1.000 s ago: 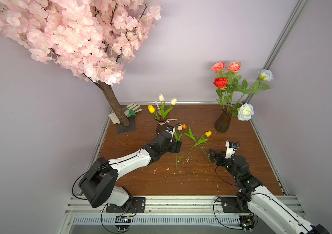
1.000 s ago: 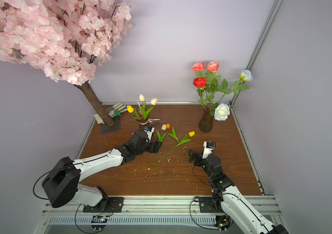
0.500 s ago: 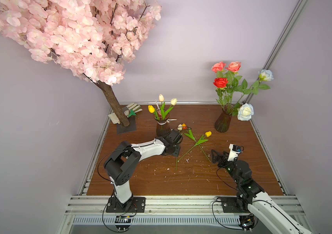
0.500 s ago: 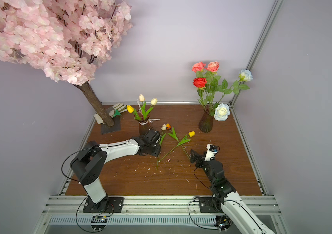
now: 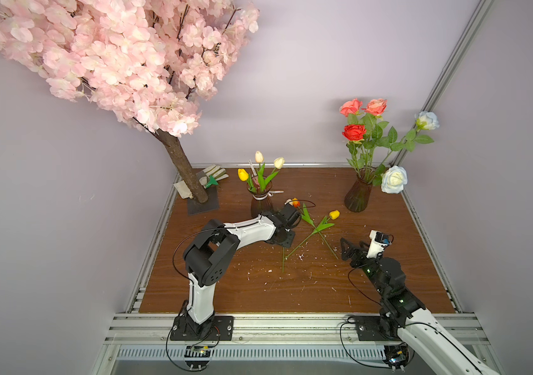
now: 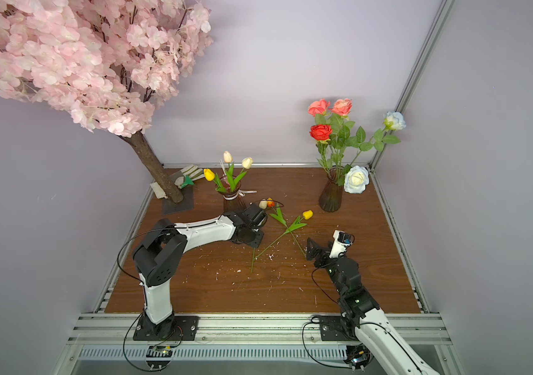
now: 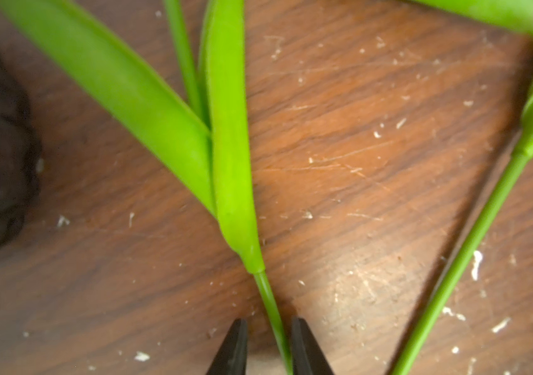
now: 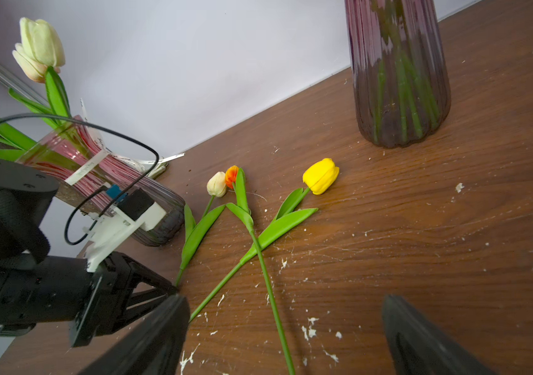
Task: Arrange the flowers in different vases according to their variety
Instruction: Pick up the flower at the center of the board.
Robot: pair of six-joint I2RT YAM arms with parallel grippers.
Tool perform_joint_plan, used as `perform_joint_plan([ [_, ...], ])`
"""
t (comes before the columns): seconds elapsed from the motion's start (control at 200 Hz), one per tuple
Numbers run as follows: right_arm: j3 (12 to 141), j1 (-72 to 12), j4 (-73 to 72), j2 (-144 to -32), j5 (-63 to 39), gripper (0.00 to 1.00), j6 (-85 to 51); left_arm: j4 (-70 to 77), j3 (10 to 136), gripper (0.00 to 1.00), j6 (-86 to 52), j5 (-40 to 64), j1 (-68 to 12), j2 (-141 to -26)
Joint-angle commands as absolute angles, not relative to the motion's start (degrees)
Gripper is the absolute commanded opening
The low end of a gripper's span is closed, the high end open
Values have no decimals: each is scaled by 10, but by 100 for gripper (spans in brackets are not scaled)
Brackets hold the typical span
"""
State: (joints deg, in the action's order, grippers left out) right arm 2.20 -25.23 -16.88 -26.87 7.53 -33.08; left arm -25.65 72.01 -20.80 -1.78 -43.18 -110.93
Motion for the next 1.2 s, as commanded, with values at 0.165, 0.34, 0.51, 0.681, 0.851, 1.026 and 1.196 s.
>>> perform_joint_plan([
  [0.165, 22, -255, -191, -276, 84, 100, -336, -331, 738, 5, -181, -26, -439, -1154],
  [0.34, 18, -255, -198, -277, 80, 100, -337, -330, 747, 0, -181, -67, -439, -1125],
  [0.51, 18, -255, -205, -283, 77, 100, -333, -322, 762, 0, -181, -99, -439, -1071],
  [0.681, 17, -255, -207, -282, 77, 100, -332, -272, 744, 0, -164, -116, -439, -995],
  [0.851, 16, -255, -208, -282, 82, 100, -331, -213, 733, 0, -144, -137, -439, -911],
  [1.026, 14, -255, -209, -281, 88, 100, -332, -84, 676, 0, -103, -173, -439, -810],
  [1.196, 13, -254, -216, -287, 85, 100, -331, 9, 645, 0, -66, -218, -439, -744],
])
